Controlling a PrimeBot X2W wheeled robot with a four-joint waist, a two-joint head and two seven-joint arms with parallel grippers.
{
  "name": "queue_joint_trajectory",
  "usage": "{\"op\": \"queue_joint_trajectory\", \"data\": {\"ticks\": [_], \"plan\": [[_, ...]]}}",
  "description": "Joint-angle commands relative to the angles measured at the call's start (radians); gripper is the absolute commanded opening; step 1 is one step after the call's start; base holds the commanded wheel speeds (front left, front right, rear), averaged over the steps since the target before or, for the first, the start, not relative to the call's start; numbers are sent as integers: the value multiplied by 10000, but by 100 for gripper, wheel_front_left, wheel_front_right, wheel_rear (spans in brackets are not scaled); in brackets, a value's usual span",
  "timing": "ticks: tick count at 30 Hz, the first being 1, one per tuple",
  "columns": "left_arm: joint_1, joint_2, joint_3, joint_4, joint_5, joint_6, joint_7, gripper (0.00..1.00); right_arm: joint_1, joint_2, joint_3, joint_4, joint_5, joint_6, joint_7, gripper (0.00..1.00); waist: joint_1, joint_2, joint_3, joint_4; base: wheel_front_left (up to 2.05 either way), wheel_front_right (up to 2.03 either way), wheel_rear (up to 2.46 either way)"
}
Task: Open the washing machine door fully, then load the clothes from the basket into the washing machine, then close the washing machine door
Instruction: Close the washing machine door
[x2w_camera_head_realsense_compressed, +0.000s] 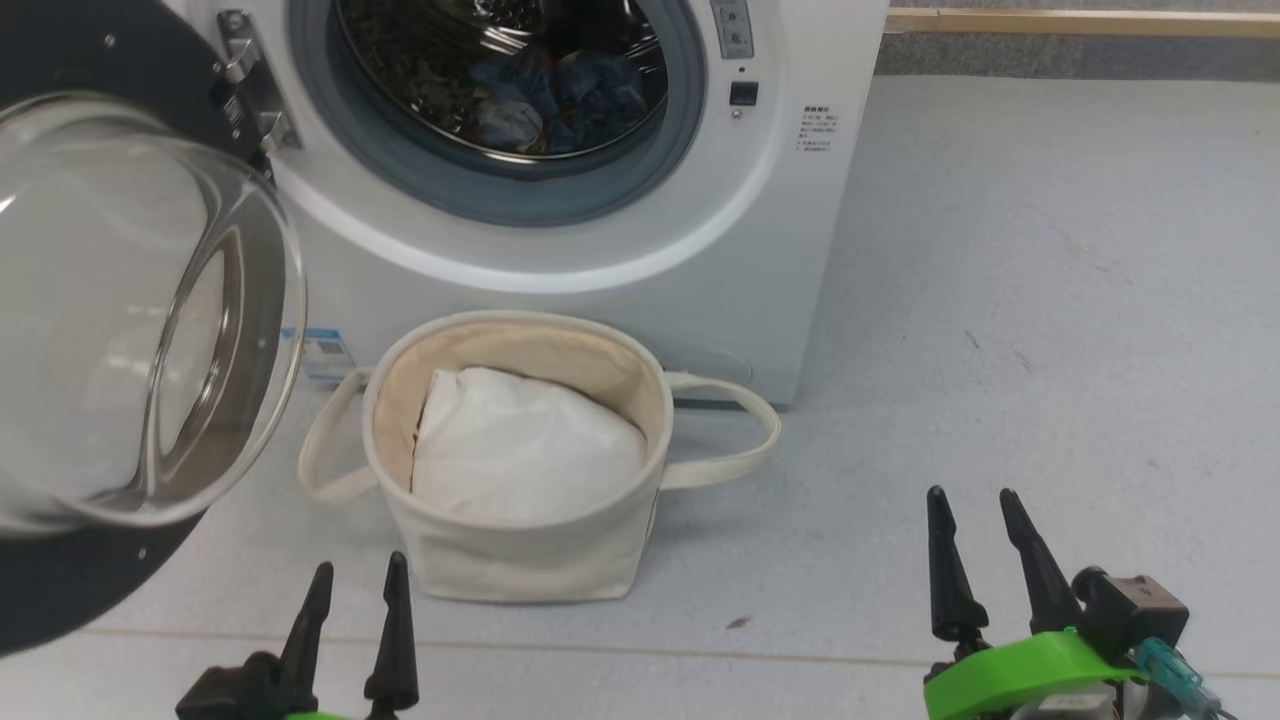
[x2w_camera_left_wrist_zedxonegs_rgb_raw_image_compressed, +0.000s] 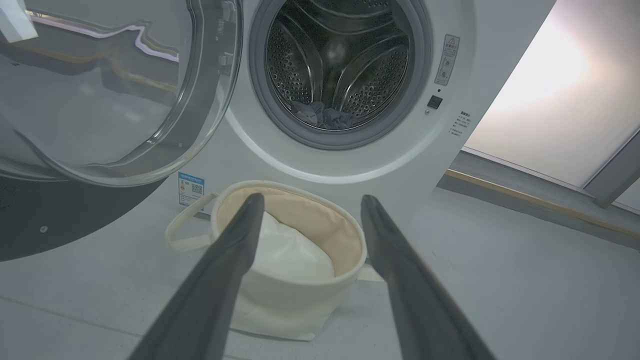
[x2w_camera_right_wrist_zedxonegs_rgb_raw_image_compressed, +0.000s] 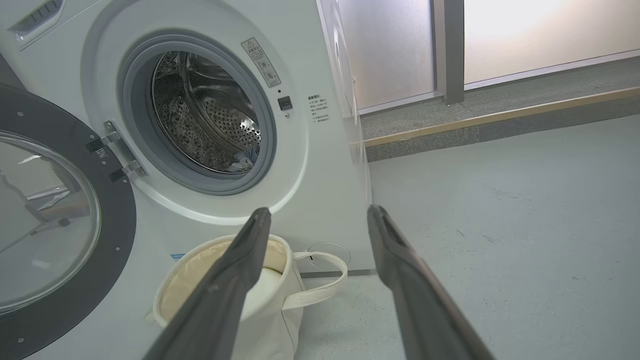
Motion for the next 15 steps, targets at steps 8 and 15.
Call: {"op": "queue_joint_trajectory", "data": {"ticks": [8, 15], "plan": [[-442, 55, 168, -348, 261, 143, -47, 100, -250, -39, 316, -353, -36, 0, -124, 100, 1, -1, 24, 256, -97, 97, 0], [-447, 55, 190, -470, 302, 187, -47, 100, -189, -39, 526, -600, 61, 0, -124, 100, 1, -1, 4, 804, -9, 9, 0]]}}
